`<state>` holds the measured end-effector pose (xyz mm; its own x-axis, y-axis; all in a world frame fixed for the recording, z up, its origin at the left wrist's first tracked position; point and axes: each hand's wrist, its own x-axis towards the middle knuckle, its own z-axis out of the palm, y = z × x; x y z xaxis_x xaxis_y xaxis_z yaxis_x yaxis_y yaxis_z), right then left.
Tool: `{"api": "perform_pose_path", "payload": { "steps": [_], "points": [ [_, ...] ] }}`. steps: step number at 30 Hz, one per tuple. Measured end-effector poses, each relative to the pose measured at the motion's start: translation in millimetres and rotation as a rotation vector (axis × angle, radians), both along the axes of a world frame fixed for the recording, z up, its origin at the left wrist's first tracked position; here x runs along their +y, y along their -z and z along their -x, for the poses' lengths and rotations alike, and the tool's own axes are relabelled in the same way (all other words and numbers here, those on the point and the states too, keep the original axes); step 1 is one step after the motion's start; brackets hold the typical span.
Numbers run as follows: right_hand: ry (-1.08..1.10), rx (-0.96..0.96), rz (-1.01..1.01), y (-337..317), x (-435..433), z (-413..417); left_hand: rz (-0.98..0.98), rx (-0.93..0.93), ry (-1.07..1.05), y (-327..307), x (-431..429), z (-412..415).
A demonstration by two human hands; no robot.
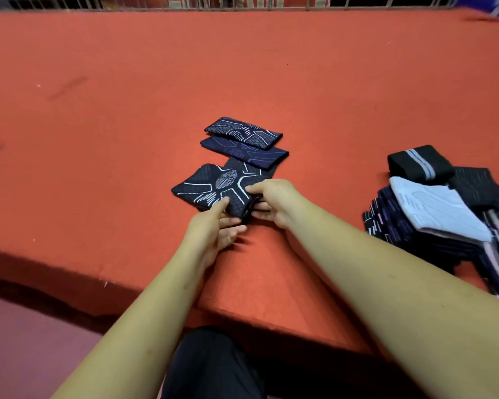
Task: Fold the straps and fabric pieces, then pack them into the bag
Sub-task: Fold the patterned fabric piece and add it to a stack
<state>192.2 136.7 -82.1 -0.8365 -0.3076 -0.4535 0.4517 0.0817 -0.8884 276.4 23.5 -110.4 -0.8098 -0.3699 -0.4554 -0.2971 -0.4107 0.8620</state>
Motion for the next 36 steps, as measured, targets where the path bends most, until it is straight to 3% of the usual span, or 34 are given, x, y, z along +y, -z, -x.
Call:
{"api": "perform_pose_path", "payload": {
  "steps": [7, 11, 16, 21, 23, 26, 28, 30, 36],
  "points": [
    [-0.048, 0.044, 0.226, -13.1, 49.2, -44.6, -0.316, 0.093, -0.111, -0.8, 7.5, -26.4],
    [-0.102, 0.039, 0.117, -4.4, 90.5, -62.8, -0.278, 0.117, -0.079, 3.4, 15.2, -42.6],
    [0.012, 0.086, -0.018, 16.2, 128.2, -71.7, -0.052, 0.164, -0.051, 1.7, 37.6, -61.3],
    [0.177, 0.18, -0.129, 29.2, 135.8, -76.1, 0.755, 0.157, 0.126, 10.1, 50.9, -77.8],
    [0.207, 0.269, -0.273, 39.6, 139.3, -79.0, 0.943, 0.207, 0.193, 14.1, 58.1, -82.1],
    [0.227, 0.347, -0.262, 55.4, 147.0, -87.2, 0.861, 0.274, 0.213, 16.2, 64.3, -84.1],
    [0.218, 0.403, -0.188, 62.4, 151.3, -90.8, 0.704, 0.216, 0.111, 19.5, 61.9, -78.6],
    [0.207, 0.449, -0.158, 64.8, 154.4, -93.1, 0.675, 0.189, 0.091, 24.0, 59.2, -73.1],
    [0.163, 0.554, -0.149, 61.1, 157.6, -96.4, 0.77, 0.457, 0.564, 27.4, 70.5, -76.8]
  ]
}}
